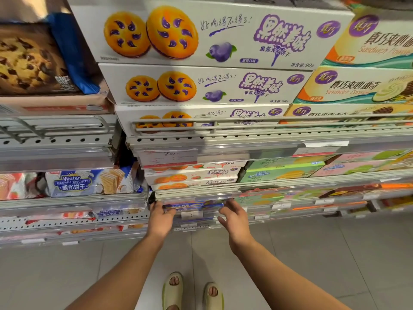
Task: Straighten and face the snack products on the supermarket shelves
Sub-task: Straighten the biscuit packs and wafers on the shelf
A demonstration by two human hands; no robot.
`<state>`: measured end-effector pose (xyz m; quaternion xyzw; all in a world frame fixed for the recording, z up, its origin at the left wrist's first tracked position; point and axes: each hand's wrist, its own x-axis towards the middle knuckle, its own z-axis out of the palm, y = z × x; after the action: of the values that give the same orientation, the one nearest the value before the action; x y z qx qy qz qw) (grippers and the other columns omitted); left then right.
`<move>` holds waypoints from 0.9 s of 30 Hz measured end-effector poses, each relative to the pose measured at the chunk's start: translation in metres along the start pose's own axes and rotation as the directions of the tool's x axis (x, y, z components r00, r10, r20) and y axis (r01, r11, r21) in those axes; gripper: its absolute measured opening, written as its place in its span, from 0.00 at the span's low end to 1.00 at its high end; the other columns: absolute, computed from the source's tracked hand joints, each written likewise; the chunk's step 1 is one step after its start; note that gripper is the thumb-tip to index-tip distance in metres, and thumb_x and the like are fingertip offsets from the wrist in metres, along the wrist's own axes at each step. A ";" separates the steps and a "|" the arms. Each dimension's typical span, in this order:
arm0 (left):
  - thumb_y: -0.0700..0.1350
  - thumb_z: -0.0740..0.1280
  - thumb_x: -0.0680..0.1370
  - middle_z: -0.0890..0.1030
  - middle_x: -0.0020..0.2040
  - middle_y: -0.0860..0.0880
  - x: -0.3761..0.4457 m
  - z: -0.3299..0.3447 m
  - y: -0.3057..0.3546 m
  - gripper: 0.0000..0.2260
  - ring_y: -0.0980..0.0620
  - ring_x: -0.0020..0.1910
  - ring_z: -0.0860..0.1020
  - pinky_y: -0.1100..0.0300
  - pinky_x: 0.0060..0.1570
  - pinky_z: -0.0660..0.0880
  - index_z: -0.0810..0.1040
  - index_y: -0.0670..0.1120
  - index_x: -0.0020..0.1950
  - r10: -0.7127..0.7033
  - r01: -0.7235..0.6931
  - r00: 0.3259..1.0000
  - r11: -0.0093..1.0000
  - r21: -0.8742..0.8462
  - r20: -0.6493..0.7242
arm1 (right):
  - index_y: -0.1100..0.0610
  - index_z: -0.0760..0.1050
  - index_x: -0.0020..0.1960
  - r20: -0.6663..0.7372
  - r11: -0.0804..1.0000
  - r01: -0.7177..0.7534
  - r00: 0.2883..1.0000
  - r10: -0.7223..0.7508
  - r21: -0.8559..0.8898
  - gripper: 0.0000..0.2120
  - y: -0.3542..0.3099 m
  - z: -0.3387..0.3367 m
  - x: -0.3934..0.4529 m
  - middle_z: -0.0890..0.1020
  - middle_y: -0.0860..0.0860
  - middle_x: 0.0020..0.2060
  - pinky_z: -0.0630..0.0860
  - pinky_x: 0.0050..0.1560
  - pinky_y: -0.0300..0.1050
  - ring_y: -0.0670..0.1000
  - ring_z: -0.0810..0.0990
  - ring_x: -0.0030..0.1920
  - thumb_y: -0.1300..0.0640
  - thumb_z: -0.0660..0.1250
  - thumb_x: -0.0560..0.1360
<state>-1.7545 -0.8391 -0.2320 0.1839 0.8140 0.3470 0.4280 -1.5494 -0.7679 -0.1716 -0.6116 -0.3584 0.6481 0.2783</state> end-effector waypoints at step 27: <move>0.49 0.62 0.79 0.79 0.60 0.58 -0.228 -0.156 0.047 0.14 0.57 0.59 0.77 0.59 0.56 0.74 0.79 0.53 0.63 0.697 -0.536 0.486 0.714 0.450 -0.527 | 0.59 0.63 0.79 0.557 -0.326 0.674 0.152 -0.817 -0.663 0.40 -0.160 0.020 -0.141 0.60 0.56 0.81 0.56 0.77 0.68 0.61 0.54 0.81 0.51 0.73 0.71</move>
<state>-1.7536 -1.0063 -0.0068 0.3757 0.8209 0.4243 -0.0699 -1.5681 -0.7890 0.0407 -0.3046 -0.9025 -0.0279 0.3032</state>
